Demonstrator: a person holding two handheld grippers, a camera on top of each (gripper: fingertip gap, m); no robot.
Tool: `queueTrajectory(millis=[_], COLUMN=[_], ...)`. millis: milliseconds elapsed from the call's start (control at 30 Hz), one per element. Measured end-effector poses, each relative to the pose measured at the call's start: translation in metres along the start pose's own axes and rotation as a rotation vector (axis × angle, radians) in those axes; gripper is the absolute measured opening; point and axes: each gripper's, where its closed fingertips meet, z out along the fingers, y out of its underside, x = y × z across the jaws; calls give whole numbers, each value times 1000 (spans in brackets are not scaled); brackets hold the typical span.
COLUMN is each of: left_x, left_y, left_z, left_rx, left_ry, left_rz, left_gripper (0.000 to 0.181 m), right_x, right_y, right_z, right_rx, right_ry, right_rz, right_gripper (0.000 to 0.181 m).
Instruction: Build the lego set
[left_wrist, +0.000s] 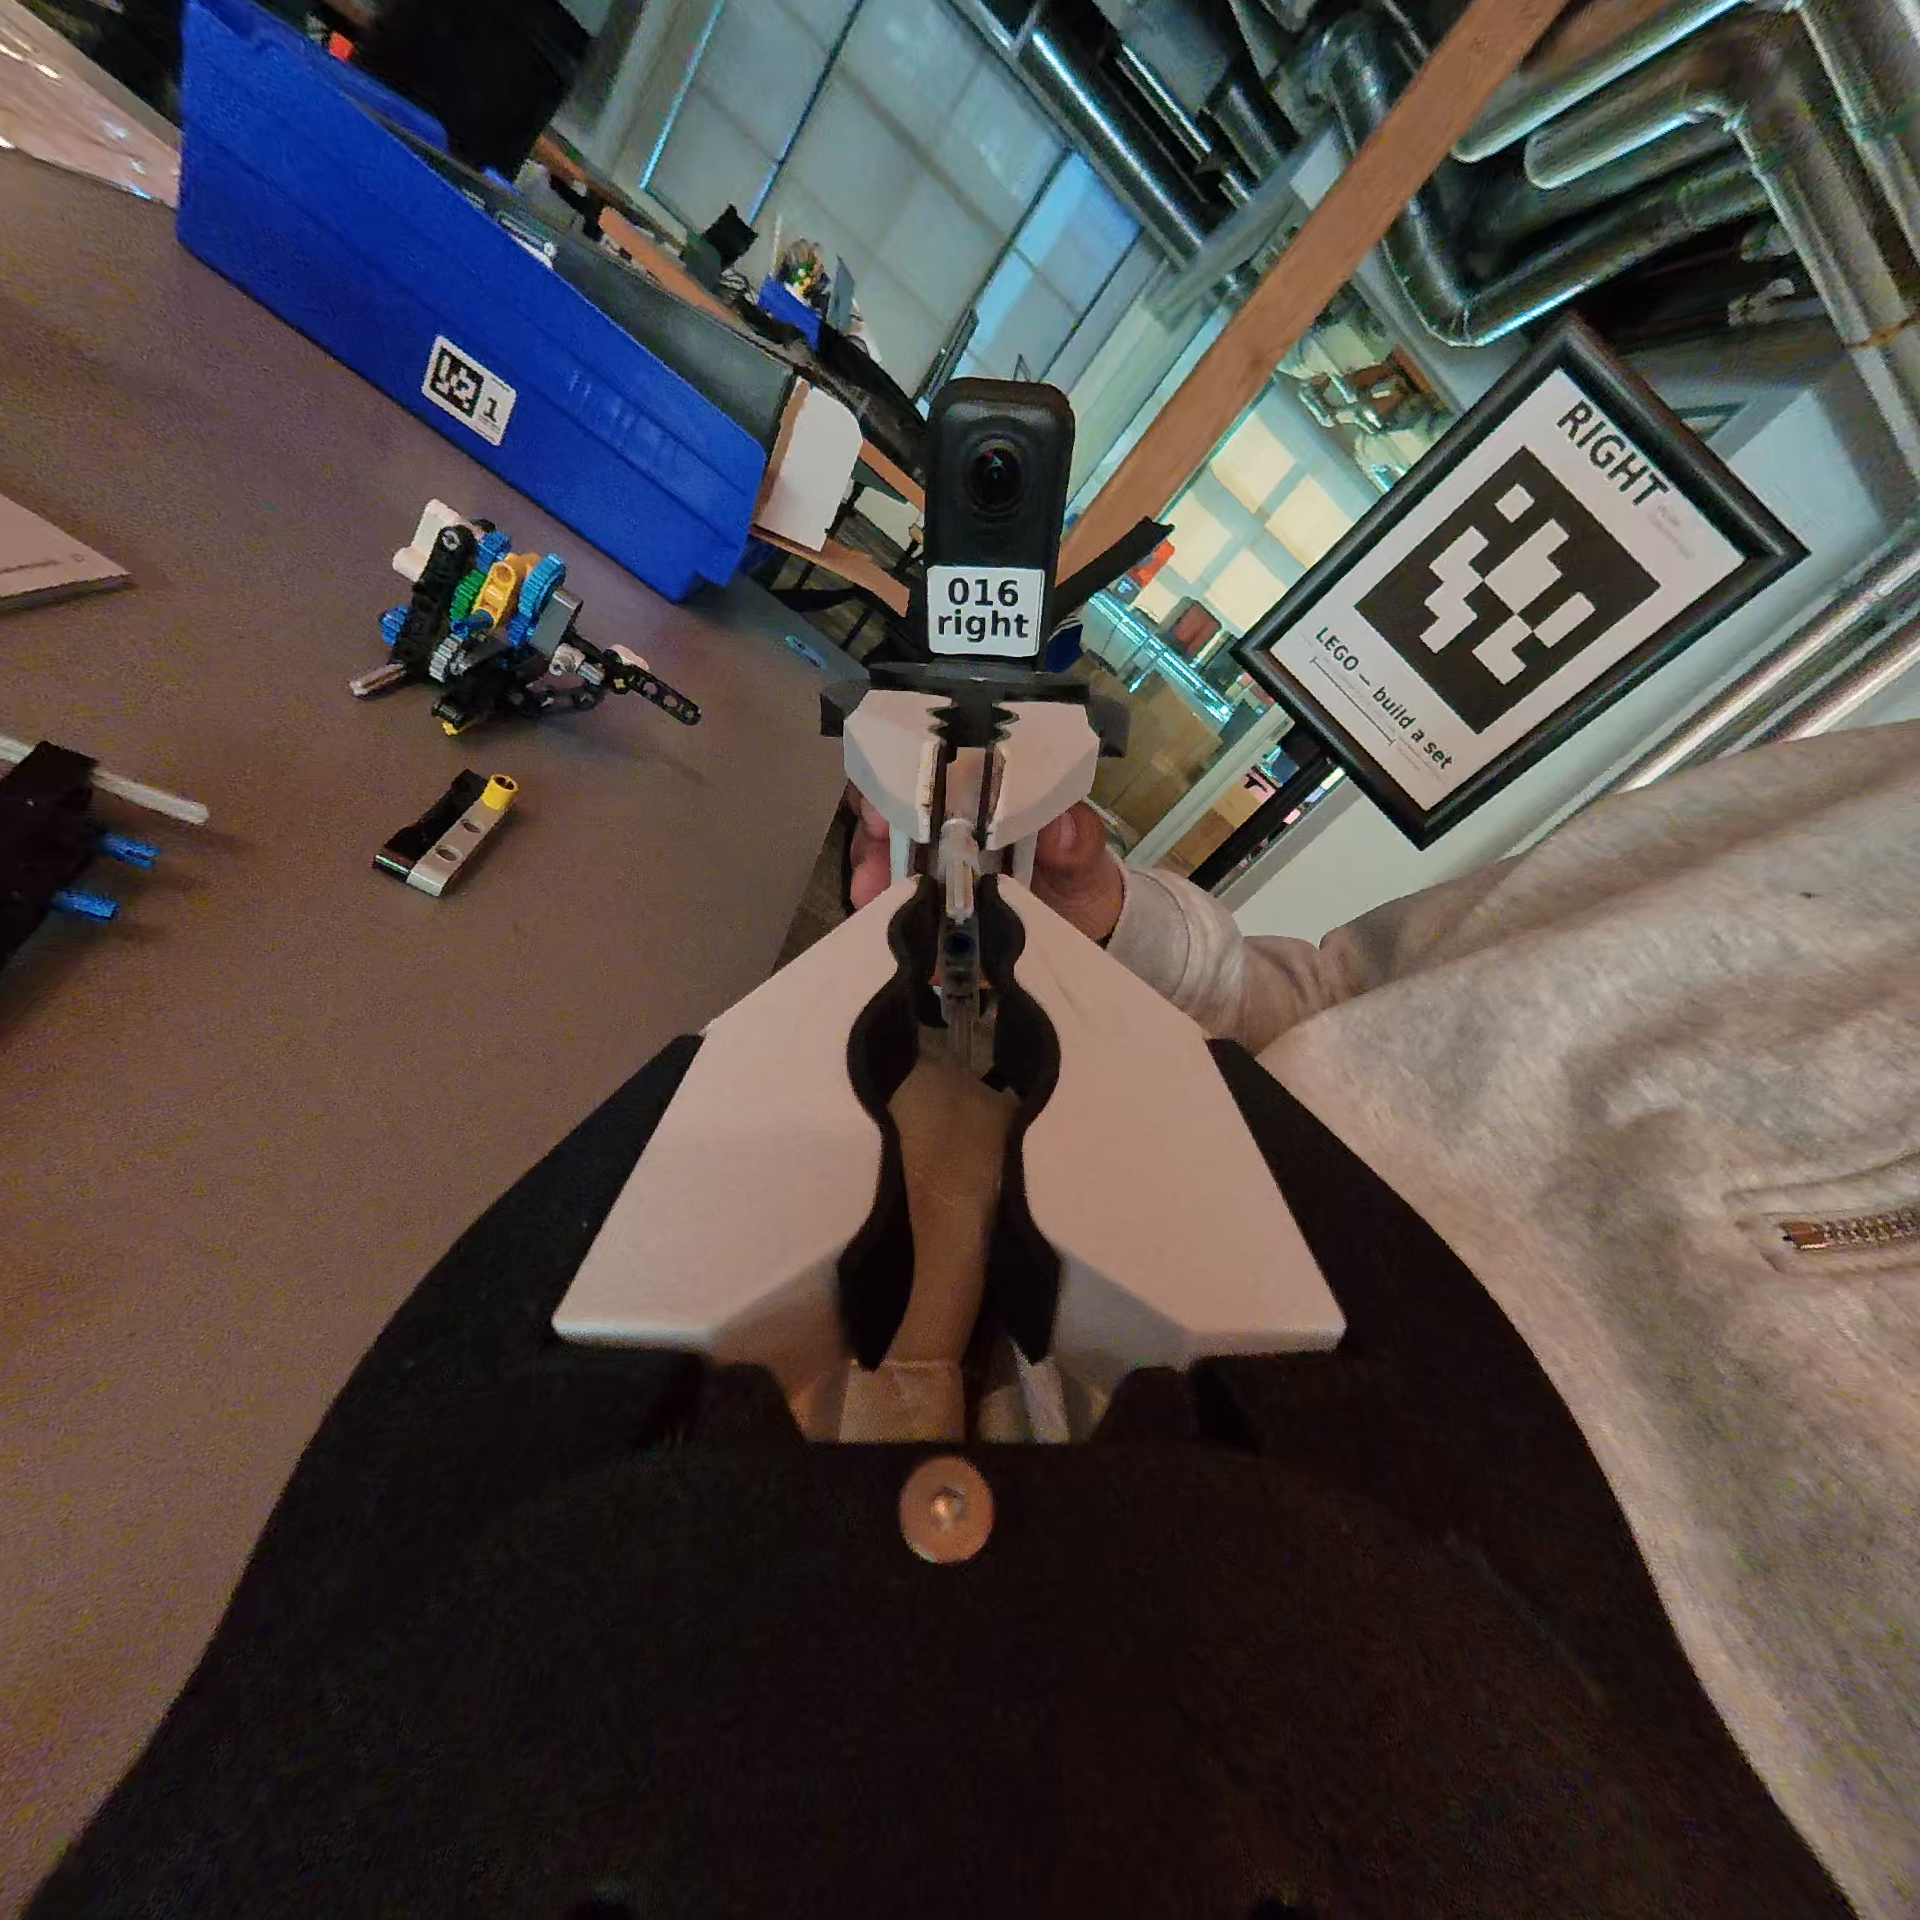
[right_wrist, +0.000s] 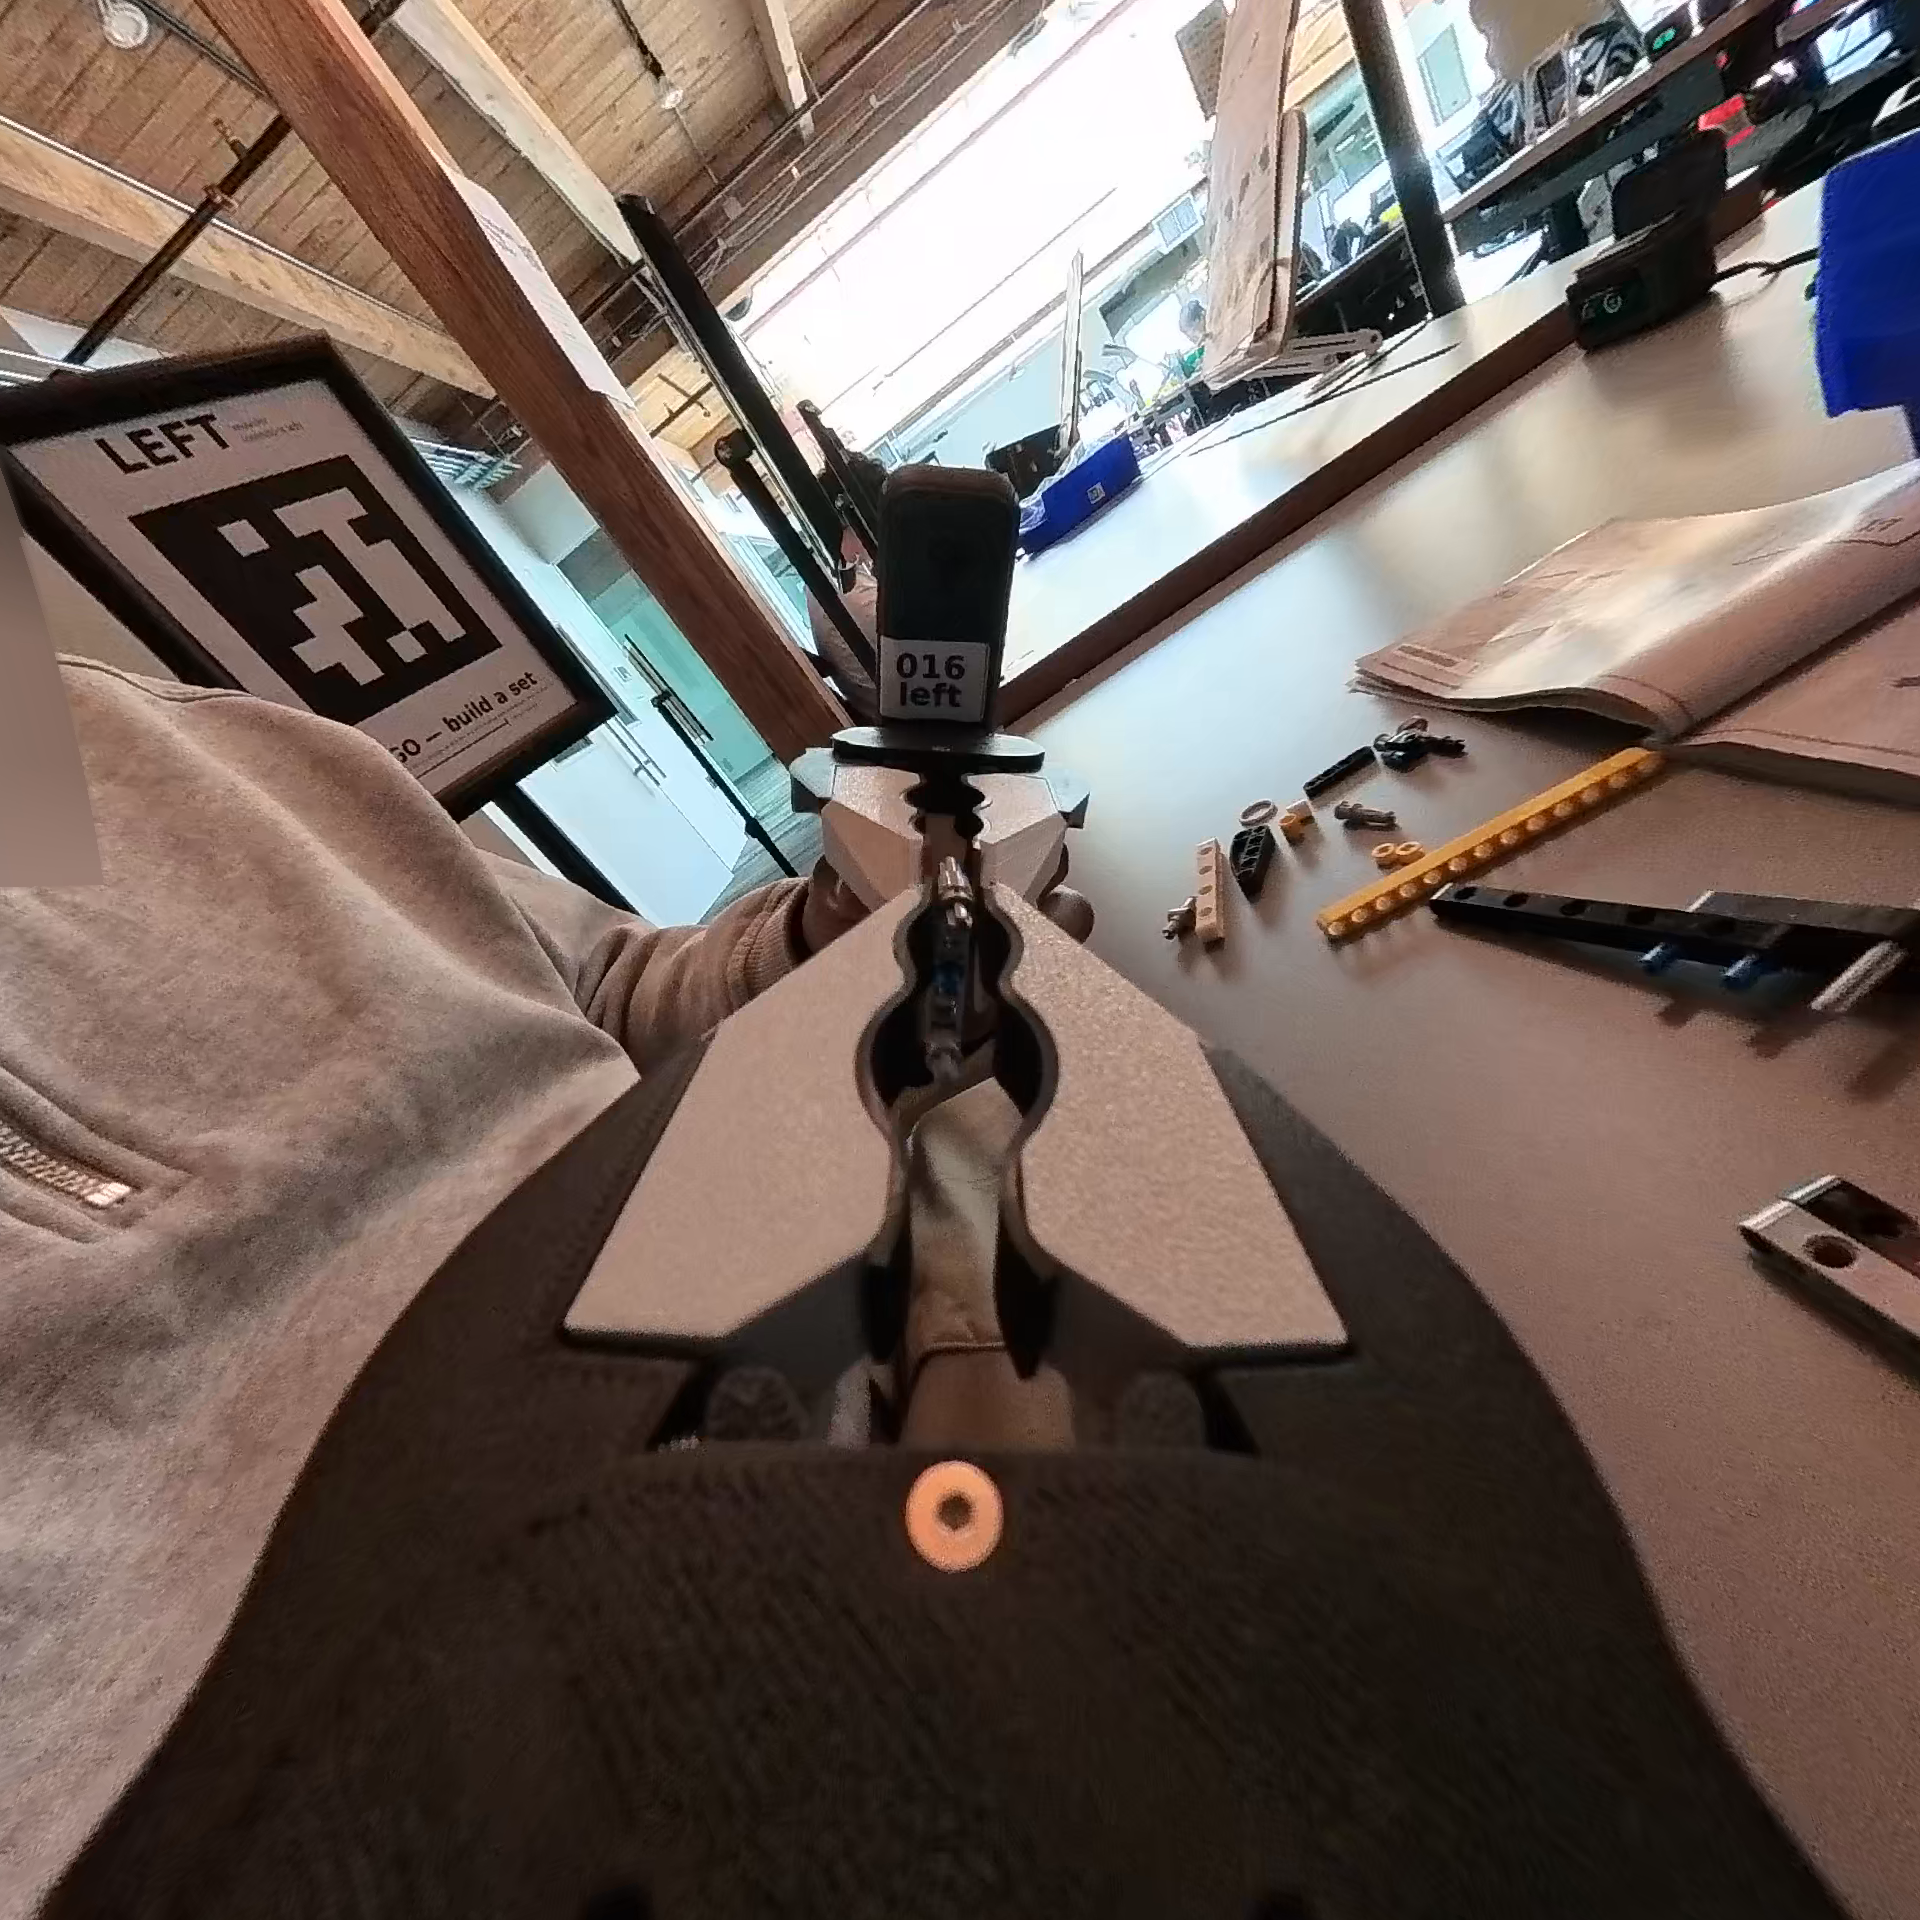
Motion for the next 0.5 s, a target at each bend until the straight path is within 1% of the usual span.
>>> queueTrajectory(millis=[100,200,400,500], left_x=[2,10,18,18], left_y=[-4,-12,-18,-19], left_z=[-1,1,3,2], left_rx=[23,69,116,126], left_ry=[-8,28,52,49], left_rz=[14,-12,-25,-29], left_gripper=[3,3,3,3], right_x=[-2,-9,-17,-18], right_y=[-3,-8,-14,-13], right_z=[1,-1,-5,-5], right_rx=[-5,-34,-35,-50], right_ry=[14,22,-6,4], right_rz=[-14,-51,-12,-17], right_gripper=[4,4,4,4])
